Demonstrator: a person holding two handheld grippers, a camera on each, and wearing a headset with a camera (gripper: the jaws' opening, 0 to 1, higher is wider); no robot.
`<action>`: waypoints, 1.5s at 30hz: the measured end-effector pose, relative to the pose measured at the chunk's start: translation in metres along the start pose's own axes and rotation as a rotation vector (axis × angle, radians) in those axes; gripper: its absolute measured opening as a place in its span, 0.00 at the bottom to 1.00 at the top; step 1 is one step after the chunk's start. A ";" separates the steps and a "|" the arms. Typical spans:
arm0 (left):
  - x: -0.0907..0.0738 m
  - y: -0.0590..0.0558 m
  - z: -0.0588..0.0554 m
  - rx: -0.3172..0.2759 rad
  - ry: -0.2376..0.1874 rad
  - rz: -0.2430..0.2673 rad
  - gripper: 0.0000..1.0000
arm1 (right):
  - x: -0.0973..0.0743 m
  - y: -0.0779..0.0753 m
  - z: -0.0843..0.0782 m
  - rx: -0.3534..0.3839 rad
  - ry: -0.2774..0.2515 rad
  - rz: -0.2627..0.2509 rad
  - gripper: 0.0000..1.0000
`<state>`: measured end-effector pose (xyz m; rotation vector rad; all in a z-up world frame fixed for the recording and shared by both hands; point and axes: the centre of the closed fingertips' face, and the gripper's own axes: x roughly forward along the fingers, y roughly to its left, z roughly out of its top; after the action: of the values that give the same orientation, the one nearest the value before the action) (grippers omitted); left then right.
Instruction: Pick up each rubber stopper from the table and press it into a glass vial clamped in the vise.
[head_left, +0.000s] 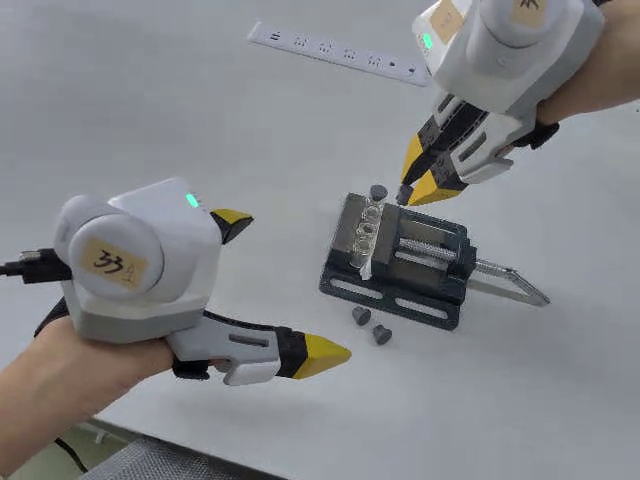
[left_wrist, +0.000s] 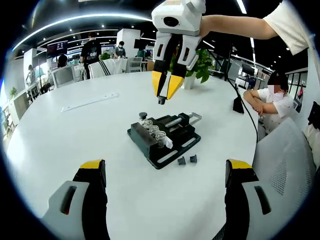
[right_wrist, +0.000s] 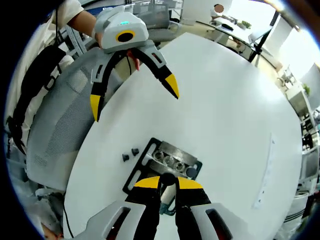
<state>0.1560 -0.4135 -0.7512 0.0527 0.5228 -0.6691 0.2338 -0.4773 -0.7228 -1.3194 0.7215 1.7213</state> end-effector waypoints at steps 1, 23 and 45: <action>-0.001 0.002 0.000 -0.005 -0.003 0.004 0.99 | 0.003 -0.003 -0.001 -0.009 0.012 0.006 0.05; -0.001 0.008 -0.010 -0.024 0.017 0.029 0.99 | 0.031 -0.017 -0.002 -0.134 0.058 0.044 0.05; 0.002 0.007 -0.012 -0.030 0.026 0.019 0.99 | 0.044 -0.020 -0.007 -0.129 0.078 0.071 0.05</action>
<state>0.1562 -0.4064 -0.7634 0.0385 0.5568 -0.6423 0.2497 -0.4610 -0.7662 -1.4719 0.7194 1.8069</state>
